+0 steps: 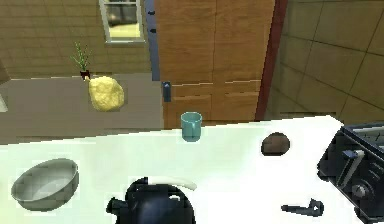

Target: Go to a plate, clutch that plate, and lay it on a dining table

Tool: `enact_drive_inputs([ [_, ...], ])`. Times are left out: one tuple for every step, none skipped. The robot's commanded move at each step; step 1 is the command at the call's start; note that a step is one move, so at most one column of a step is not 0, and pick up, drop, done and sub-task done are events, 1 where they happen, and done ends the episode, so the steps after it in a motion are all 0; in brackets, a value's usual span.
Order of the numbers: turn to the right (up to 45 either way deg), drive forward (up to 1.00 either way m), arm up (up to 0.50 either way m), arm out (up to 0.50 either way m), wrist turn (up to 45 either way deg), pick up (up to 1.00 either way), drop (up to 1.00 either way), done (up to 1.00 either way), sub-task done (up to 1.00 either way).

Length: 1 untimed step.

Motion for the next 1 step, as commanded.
enact_drive_inputs([
  [0.0, 0.00, 0.10, 0.00, 0.0, 0.00, 0.00, 0.00, 0.00],
])
